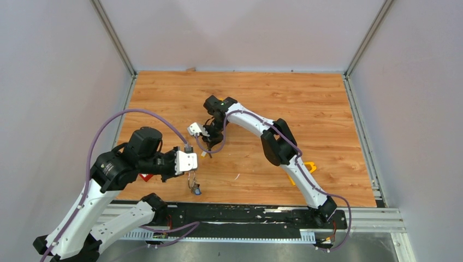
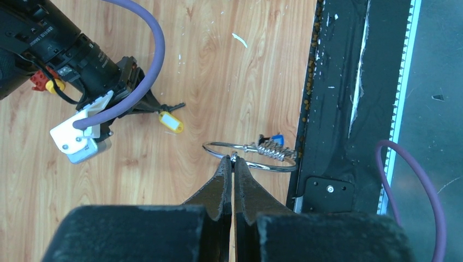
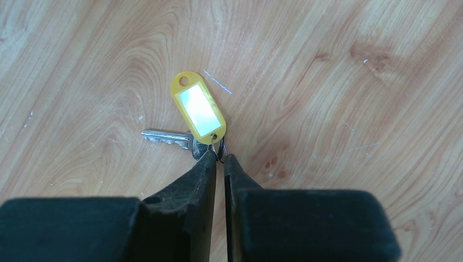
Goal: Put the keys on the keyring
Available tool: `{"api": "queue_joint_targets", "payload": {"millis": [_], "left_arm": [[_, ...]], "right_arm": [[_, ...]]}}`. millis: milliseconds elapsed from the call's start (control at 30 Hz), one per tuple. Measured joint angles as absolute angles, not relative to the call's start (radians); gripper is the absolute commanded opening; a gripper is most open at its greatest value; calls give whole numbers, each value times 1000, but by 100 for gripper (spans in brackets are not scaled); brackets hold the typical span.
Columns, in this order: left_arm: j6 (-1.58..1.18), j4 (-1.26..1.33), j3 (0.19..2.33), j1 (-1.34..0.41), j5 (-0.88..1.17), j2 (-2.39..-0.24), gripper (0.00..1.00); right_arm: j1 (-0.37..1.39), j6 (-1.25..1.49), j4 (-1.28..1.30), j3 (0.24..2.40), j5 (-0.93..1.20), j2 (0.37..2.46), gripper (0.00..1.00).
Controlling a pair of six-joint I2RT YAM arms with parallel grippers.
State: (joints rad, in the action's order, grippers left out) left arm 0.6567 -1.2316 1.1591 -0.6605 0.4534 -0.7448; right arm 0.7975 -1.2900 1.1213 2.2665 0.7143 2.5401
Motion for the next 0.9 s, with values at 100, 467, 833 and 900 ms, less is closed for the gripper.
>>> {"api": "queue_joint_targets", "payload": {"millis": [100,467,833,900], "left_arm": [[657,-1232,1159,-661,453,-745,0],[657,-1232,1159,-661,449,-740,0],[659,-1233,1159,-661,442,-738,0],[659,-1233,1159,-661,442,-738,0]], "right_arm": [[797,-1290,1122,2265,717,2540,12],[797,-1284,1122,2265,726,2540,1],[762,-1206,1087,2125,753,2426,0],[748,-1183,1044,2018,751,2356,0]]}}
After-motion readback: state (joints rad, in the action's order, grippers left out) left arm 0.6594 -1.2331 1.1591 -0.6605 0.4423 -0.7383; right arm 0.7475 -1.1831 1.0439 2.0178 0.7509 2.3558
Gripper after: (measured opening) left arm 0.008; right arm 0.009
